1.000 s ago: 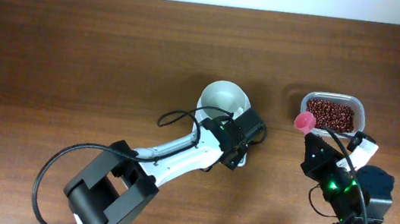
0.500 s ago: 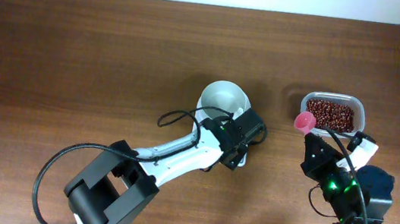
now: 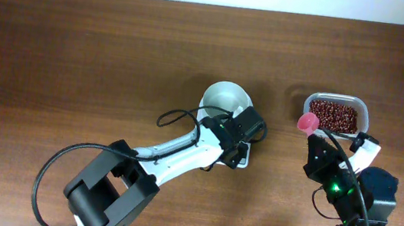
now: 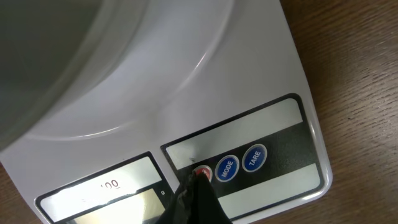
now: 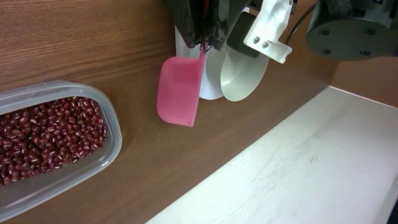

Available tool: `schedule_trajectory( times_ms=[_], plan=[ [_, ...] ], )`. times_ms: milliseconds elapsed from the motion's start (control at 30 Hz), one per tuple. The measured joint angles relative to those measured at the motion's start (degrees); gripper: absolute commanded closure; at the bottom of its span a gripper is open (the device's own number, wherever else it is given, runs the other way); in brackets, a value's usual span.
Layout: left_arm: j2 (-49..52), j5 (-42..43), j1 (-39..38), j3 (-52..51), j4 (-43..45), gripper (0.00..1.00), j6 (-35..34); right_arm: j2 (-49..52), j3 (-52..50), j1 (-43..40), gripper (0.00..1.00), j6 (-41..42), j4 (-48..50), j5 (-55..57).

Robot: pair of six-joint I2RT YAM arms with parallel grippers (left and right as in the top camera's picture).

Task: Scoop and weigh 50g on scale
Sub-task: 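Lower the scoop with the right gripper into the red beans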

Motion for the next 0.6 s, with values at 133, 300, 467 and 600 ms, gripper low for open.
schedule_trajectory(
  times_ms=[133, 300, 467, 600],
  plan=[
    [0.0, 0.4, 0.0, 0.0, -1.5, 0.34, 0.5, 0.0, 0.0, 0.0, 0.96, -1.3, 0.0, 0.0],
    [0.0, 0.6, 0.0, 0.0, -2.8, 0.14, 0.9, 0.7, 0.9, 0.0, 0.96, -4.5, -3.5, 0.9],
    [0.0, 1.2, 0.0, 0.4, -4.1, 1.00, 1.0, 3.9, 9.2, 0.0, 0.96, -10.4, -12.9, 4.2],
    [0.0, 1.3, 0.0, 1.0, -5.6, 1.00, 1.0, 5.4, 14.8, 0.0, 0.96, -12.0, -16.9, 7.2]
  ],
)
